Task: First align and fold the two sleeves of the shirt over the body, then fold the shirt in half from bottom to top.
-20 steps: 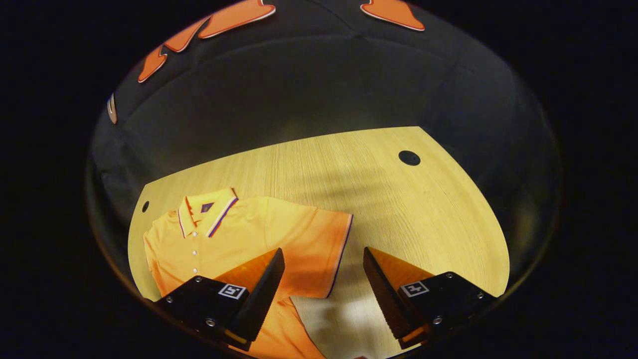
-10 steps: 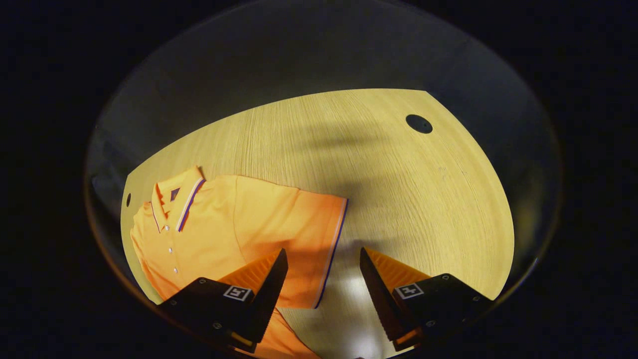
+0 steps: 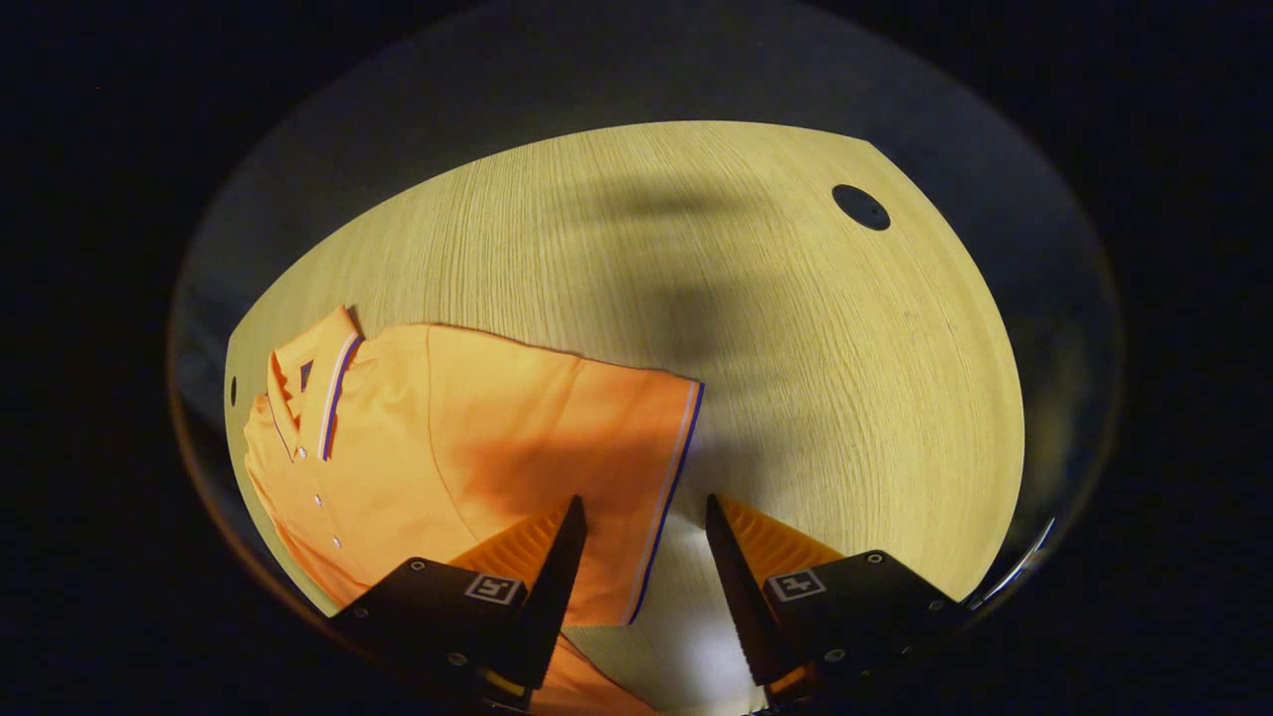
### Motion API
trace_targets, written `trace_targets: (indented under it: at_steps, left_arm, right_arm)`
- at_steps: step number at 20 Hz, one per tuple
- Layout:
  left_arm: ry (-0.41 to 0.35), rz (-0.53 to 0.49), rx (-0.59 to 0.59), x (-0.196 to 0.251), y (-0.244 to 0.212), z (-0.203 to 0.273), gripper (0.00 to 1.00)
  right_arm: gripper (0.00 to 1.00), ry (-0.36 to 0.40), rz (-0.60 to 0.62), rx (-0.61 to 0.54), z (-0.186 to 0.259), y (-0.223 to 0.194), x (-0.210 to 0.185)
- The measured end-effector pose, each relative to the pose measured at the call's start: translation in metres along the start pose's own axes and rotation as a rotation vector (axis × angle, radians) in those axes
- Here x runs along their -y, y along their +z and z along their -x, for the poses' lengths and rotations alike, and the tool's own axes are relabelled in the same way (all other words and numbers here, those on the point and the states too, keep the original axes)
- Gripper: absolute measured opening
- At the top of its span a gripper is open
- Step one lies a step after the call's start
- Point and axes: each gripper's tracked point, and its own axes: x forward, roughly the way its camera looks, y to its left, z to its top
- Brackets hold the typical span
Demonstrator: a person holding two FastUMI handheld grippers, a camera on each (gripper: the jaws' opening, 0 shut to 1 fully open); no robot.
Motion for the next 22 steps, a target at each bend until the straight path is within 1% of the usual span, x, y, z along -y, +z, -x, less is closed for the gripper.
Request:
trace_targets:
  at_steps: [1, 2, 3, 5, 6, 7, 8, 9, 10, 11, 12, 13, 14, 15, 16, 17, 18, 20, 21, 22]
  left_arm:
    - [0.000, 0.003, -0.003, 0.000, -0.002, 0.000, 0.99]
    - [-0.002, 0.008, -0.012, -0.001, -0.004, 0.000, 0.99]
    - [-0.002, 0.015, -0.021, -0.002, -0.008, -0.001, 0.99]
    - [-0.002, 0.023, -0.019, -0.004, -0.008, -0.002, 0.99]
    - [-0.003, 0.026, -0.017, -0.005, -0.007, -0.002, 0.99]
    - [-0.005, 0.028, -0.018, -0.007, -0.009, 0.000, 0.99]
    - [-0.006, 0.030, -0.019, -0.008, -0.010, -0.001, 0.99]
    - [-0.006, 0.036, -0.024, -0.010, -0.012, -0.001, 0.99]
    - [-0.004, 0.042, -0.028, -0.014, -0.015, -0.001, 0.99]
    - [-0.003, 0.052, -0.028, -0.018, -0.015, 0.000, 0.99]
    - [-0.003, 0.058, -0.029, -0.019, -0.017, -0.001, 0.99]
    - [-0.002, 0.062, -0.030, -0.022, -0.018, 0.000, 0.99]
    - [-0.001, 0.065, -0.028, -0.024, -0.017, 0.001, 0.99]
    - [0.005, 0.066, -0.027, -0.028, -0.019, 0.001, 0.99]
    - [0.008, 0.068, -0.029, -0.031, -0.021, 0.003, 0.99]
    - [0.010, 0.070, -0.035, -0.032, -0.025, 0.004, 0.99]
    - [0.011, 0.069, -0.042, -0.032, -0.027, 0.005, 0.99]
    - [0.013, 0.064, -0.055, -0.034, -0.031, 0.006, 0.99]
    - [0.014, 0.062, -0.059, -0.033, -0.033, 0.007, 0.99]
    - [0.014, 0.060, -0.059, -0.033, -0.033, 0.006, 0.99]
  right_arm:
    - [0.73, -0.001, -0.004, -0.020, 0.000, -0.001, -0.001]
    - [0.65, -0.001, -0.018, -0.025, -0.001, 0.001, -0.004]
    - [0.51, 0.003, -0.009, -0.020, 0.000, 0.000, -0.006]
    - [0.29, 0.026, 0.004, -0.017, 0.001, 0.001, -0.007]
    - [0.22, 0.060, 0.011, -0.020, 0.003, 0.000, -0.012]
    - [0.22, 0.114, 0.001, -0.043, 0.007, -0.005, -0.022]
    - [0.23, 0.128, 0.007, -0.041, 0.009, -0.006, -0.026]
    - [0.22, 0.091, 0.025, 0.008, 0.008, -0.001, -0.022]
    - [0.17, 0.101, 0.024, 0.068, 0.018, 0.012, -0.029]
    - [0.11, 0.103, -0.022, 0.100, 0.020, 0.022, -0.032]
    - [0.05, 0.140, -0.031, 0.083, 0.028, 0.017, -0.040]
    - [0.04, 0.136, -0.025, 0.066, 0.028, 0.012, -0.040]
    - [0.04, 0.079, -0.003, 0.072, 0.020, 0.013, -0.026]
    - [0.05, -0.002, -0.004, 0.078, 0.015, 0.013, -0.009]
    - [0.05, -0.008, -0.022, 0.048, 0.012, 0.009, -0.007]
    - [0.04, 0.030, -0.054, 0.000, 0.015, 0.001, -0.015]
    - [0.22, 0.034, -0.059, -0.009, 0.010, 0.001, -0.015]
    - [0.26, 0.004, -0.042, 0.001, 0.003, 0.003, -0.013]
    - [0.27, -0.002, -0.031, -0.027, 0.002, -0.002, -0.015]
    - [0.30, -0.014, -0.036, 0.007, 0.003, 0.005, -0.015]
